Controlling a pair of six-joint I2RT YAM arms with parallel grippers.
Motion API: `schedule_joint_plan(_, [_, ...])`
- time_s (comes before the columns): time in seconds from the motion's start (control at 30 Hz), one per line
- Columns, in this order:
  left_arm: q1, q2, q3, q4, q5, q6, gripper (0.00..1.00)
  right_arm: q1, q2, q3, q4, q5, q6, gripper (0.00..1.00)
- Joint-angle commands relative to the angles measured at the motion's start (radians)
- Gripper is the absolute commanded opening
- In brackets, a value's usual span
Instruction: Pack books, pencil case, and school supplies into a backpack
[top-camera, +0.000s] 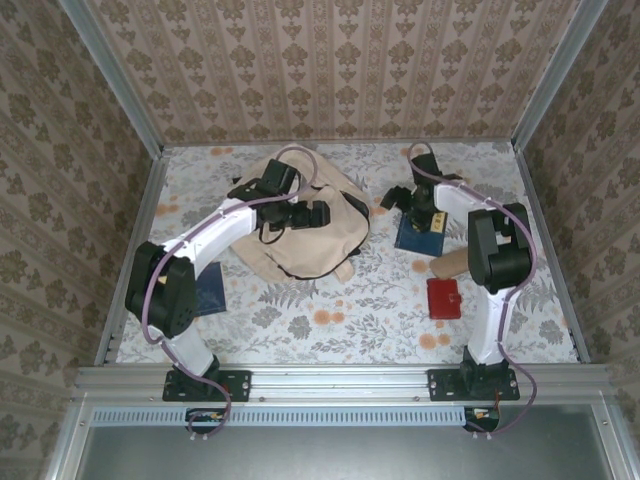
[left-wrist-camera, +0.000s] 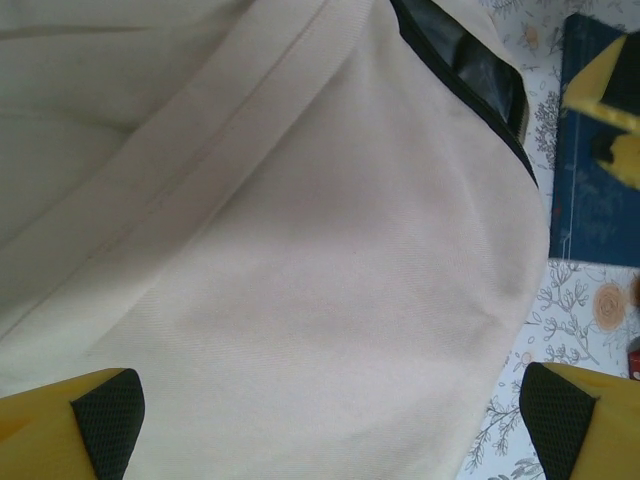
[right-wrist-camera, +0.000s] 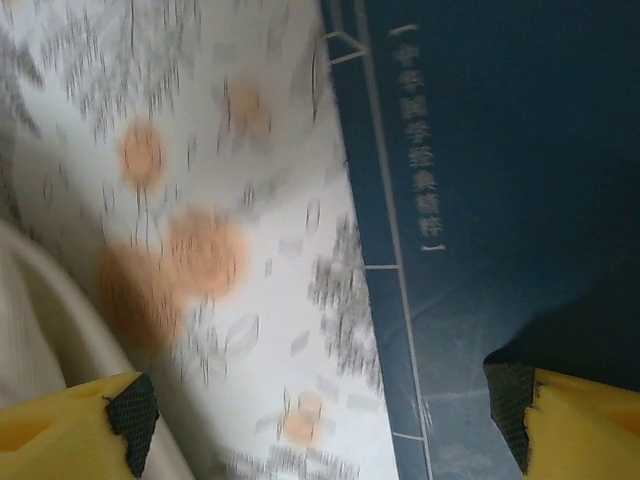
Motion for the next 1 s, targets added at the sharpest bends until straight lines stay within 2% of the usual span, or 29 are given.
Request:
schedule_joint_plan(0.0, [-0.03,0.001,0.039,0.008,-0.022,-0.032,1.0,0.032,-0.055,-0.114,0.031,-0.038,0.106,0.9])
schedule_joint_plan(0.1, [-0.065,0.013,0.048,0.025,-0.024,-0.047,0.99,0.031,-0.132,-0.114,-0.002,-0.042,0.054,0.86])
schedule_joint_plan(0.23, [-0.122,0.036,0.074,0.031,-0.039,-0.063,0.98,0.015,-0.249,-0.102,-0.122,0.104,-0.055,0.86])
schedule_joint_plan(0.33, [-0.164,0.058,0.093,0.049,-0.039,-0.084,0.95,-0.038,-0.278,-0.129,-0.161,0.175,-0.13,0.85])
schedule_joint_plan(0.47, [-0.22,0.117,0.154,0.048,-0.029,-0.101,0.88,-0.121,-0.215,-0.128,-0.202,0.159,-0.227,0.8])
schedule_joint_plan(0.53, [-0.243,0.146,0.186,0.04,-0.039,-0.092,0.88,-0.136,-0.171,-0.102,-0.219,0.158,-0.276,0.7])
schedule_joint_plan(0.7, [-0.258,0.21,0.26,0.001,-0.04,-0.083,0.85,-0.125,-0.081,-0.013,-0.255,0.158,-0.329,0.56])
schedule_joint_plan(0.97, [-0.263,0.253,0.286,-0.002,-0.025,-0.091,0.84,-0.077,-0.016,-0.026,-0.224,0.113,-0.294,0.48])
